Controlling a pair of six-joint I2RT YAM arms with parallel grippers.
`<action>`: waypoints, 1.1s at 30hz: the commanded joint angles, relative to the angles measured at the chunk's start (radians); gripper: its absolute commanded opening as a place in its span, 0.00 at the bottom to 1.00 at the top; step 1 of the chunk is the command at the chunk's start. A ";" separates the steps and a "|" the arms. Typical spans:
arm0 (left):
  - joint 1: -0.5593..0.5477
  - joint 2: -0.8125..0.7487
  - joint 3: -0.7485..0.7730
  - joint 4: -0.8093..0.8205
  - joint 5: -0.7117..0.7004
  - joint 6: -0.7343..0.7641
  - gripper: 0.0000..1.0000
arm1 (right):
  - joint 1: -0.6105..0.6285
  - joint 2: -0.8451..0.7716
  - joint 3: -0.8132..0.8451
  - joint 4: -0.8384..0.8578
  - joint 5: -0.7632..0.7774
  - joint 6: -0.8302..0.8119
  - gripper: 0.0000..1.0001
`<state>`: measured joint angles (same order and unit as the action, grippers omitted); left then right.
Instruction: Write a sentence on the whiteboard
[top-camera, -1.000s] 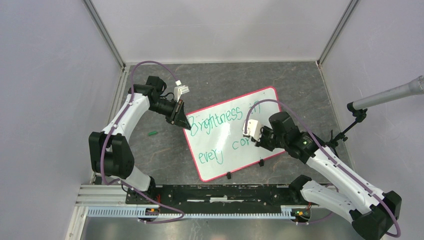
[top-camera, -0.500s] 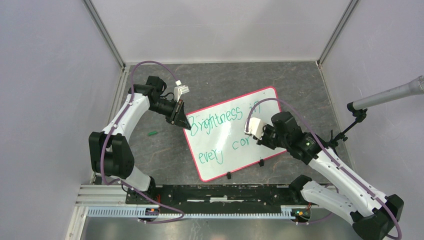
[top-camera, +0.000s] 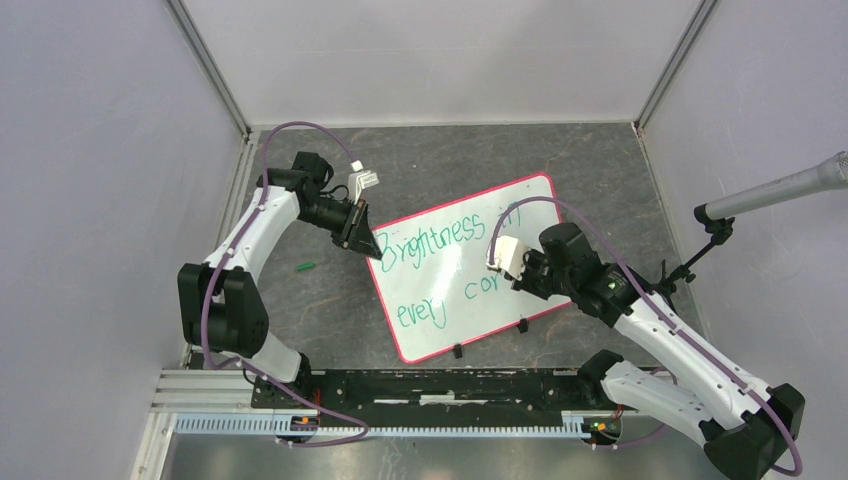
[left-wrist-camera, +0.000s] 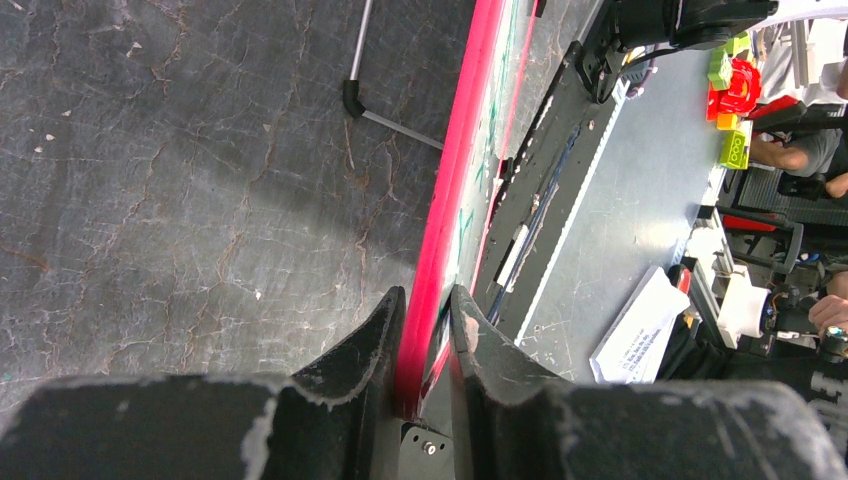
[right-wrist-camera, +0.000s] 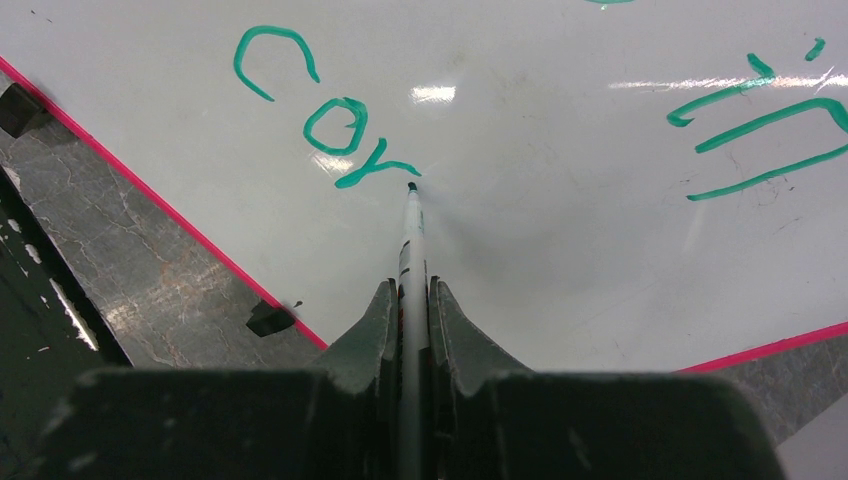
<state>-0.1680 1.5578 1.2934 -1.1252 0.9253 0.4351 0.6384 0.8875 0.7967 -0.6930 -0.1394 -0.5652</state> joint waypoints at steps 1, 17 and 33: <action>-0.050 0.030 -0.014 0.047 -0.080 0.019 0.02 | -0.004 0.010 0.017 0.045 0.044 0.005 0.00; -0.050 0.039 -0.008 0.047 -0.075 0.018 0.03 | -0.003 0.017 -0.005 -0.085 -0.034 -0.055 0.00; -0.050 0.039 -0.007 0.047 -0.077 0.019 0.02 | -0.003 0.004 0.054 0.023 0.049 0.004 0.00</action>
<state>-0.1680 1.5608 1.2949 -1.1278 0.9257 0.4355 0.6384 0.8986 0.8017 -0.7551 -0.1398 -0.5823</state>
